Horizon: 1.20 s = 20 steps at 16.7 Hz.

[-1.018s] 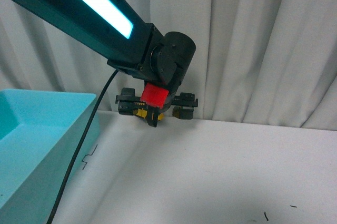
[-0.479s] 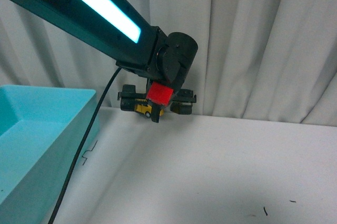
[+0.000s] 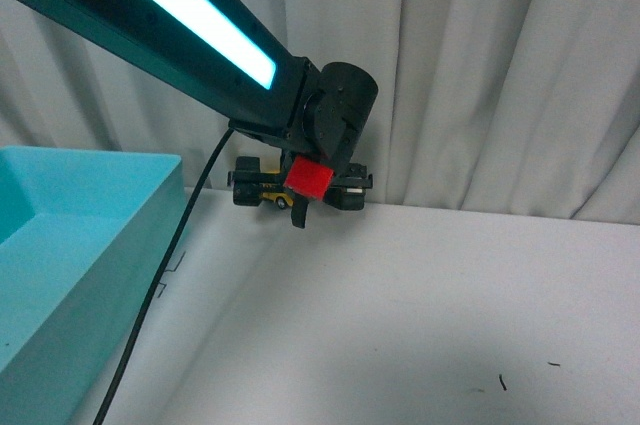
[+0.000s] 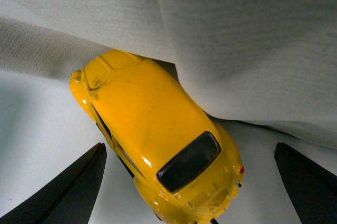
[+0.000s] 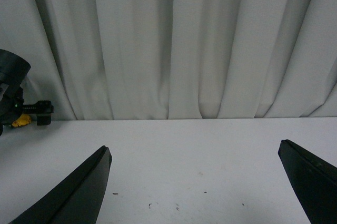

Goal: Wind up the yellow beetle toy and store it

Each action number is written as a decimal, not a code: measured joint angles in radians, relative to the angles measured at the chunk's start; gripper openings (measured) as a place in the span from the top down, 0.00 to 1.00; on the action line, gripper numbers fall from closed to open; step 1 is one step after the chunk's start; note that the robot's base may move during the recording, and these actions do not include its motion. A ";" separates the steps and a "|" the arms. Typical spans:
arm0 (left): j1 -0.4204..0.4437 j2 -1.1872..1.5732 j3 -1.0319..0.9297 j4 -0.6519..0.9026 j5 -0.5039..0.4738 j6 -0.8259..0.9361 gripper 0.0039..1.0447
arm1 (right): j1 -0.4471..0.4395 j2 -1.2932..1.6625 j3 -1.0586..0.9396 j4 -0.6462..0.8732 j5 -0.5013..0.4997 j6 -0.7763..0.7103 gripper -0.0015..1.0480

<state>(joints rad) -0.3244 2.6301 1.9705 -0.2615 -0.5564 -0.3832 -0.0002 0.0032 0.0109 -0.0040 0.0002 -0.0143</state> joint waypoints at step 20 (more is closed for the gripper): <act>0.051 -0.264 -0.424 0.286 0.015 0.167 0.52 | 0.000 0.000 0.000 0.000 0.000 0.000 0.06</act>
<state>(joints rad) -0.2729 2.3665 1.5467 0.0246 -0.5411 -0.2165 -0.0002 0.0032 0.0109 -0.0036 0.0006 -0.0143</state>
